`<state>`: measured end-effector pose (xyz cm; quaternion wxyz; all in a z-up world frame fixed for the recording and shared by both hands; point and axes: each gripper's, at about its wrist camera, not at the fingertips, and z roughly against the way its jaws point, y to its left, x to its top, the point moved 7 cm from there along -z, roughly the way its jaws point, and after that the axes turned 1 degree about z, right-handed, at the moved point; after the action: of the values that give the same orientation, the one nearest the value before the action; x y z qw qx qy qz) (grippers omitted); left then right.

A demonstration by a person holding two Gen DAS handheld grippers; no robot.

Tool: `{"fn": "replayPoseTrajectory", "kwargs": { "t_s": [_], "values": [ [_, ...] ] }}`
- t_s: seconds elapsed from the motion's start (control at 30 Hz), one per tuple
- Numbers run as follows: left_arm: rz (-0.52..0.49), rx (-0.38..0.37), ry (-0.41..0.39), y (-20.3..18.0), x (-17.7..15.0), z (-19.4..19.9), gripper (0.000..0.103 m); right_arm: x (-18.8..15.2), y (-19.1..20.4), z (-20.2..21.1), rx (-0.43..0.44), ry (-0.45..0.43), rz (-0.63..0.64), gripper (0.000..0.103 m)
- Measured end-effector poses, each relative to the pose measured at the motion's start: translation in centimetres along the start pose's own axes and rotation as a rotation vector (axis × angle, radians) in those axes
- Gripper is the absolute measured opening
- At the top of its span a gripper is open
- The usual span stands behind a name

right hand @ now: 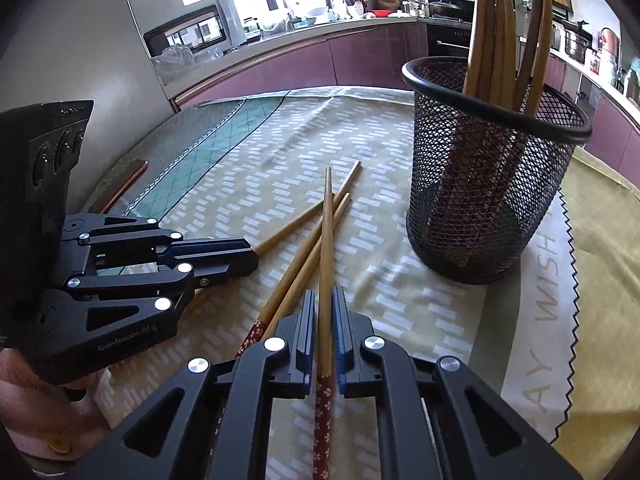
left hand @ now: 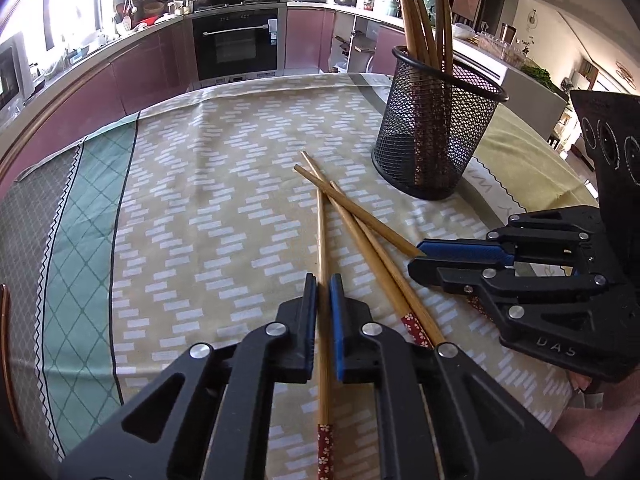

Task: Organize utensils
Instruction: 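Grasp a chopstick with the left tool while the right tool grasps one too, then lift both chopsticks upright and carry them over the mesh cup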

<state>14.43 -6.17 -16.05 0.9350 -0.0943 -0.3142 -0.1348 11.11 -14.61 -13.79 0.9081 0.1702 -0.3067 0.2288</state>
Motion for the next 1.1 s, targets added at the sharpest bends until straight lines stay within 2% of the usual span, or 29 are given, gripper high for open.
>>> {"fn": "replayPoseTrajectory", "kwargs": {
  "t_s": [0.33, 0.4, 0.63, 1.1],
  "values": [
    [-0.028, -0.004, 0.008, 0.0, -0.4, 0.1, 0.012, -0.1, -0.6, 0.2, 0.014, -0.013, -0.025, 0.006],
    [-0.023, 0.001, 0.007, 0.0, -0.3, 0.0, 0.008, -0.1, -0.6, 0.4, 0.021, -0.021, -0.029, 0.006],
    [-0.01, -0.01, -0.015, 0.1, 0.1, 1.0, 0.008, 0.2, -0.9, 2.1, 0.039, -0.066, -0.035, 0.006],
    [0.027, -0.203, -0.156, -0.7, 3.2, 7.5, 0.008, 1.2, -2.3, 8.2, 0.071, -0.222, -0.076, 0.006]
  ]
}}
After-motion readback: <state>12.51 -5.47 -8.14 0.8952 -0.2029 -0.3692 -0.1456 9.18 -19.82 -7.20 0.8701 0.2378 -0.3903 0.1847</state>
